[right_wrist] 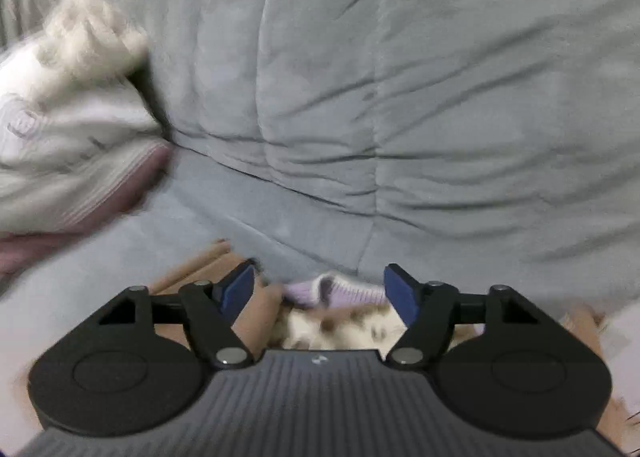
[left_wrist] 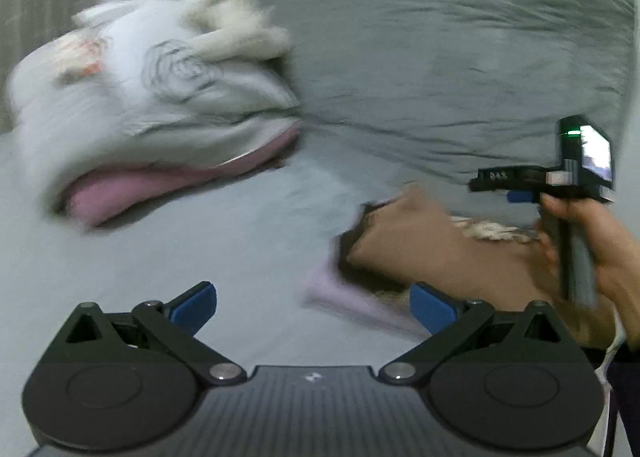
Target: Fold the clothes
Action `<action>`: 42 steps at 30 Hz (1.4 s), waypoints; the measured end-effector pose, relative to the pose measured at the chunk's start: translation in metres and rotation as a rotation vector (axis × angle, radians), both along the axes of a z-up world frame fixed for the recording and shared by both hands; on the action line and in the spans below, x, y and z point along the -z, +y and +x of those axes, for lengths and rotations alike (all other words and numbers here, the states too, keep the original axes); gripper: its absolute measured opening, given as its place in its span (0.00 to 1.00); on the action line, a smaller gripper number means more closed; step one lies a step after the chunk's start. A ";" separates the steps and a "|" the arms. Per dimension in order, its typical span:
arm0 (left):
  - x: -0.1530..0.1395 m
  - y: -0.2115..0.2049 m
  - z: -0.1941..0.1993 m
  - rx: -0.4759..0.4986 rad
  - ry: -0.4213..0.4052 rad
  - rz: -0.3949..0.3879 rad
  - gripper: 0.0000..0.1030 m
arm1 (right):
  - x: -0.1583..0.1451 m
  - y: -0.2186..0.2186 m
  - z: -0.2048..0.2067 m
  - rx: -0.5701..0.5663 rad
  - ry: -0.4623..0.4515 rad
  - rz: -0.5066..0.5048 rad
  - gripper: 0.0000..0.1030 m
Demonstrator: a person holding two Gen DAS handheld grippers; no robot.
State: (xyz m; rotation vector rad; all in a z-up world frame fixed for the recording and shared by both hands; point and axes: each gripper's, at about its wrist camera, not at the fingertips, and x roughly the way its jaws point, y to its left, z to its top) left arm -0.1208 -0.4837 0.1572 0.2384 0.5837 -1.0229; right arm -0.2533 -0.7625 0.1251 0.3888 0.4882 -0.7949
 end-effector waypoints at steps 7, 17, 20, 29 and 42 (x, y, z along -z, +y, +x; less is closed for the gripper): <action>0.044 -0.167 -0.032 0.091 -0.127 0.251 0.98 | 0.036 0.018 -0.069 -0.129 0.080 0.139 0.74; 0.063 -0.183 -0.023 0.059 -0.216 0.229 0.99 | 0.065 -0.004 -0.109 0.077 0.136 0.069 0.05; 0.039 -0.164 -0.030 0.014 -0.284 0.156 0.99 | 0.036 0.025 -0.117 0.165 0.089 -0.089 0.58; -0.024 -0.021 -0.026 -0.191 -0.276 0.080 0.99 | -0.024 0.125 -0.079 0.056 -0.088 -0.193 0.87; 0.017 0.375 -0.041 -0.724 -0.255 0.161 0.99 | 0.022 0.423 0.108 -0.749 -0.126 -0.068 0.87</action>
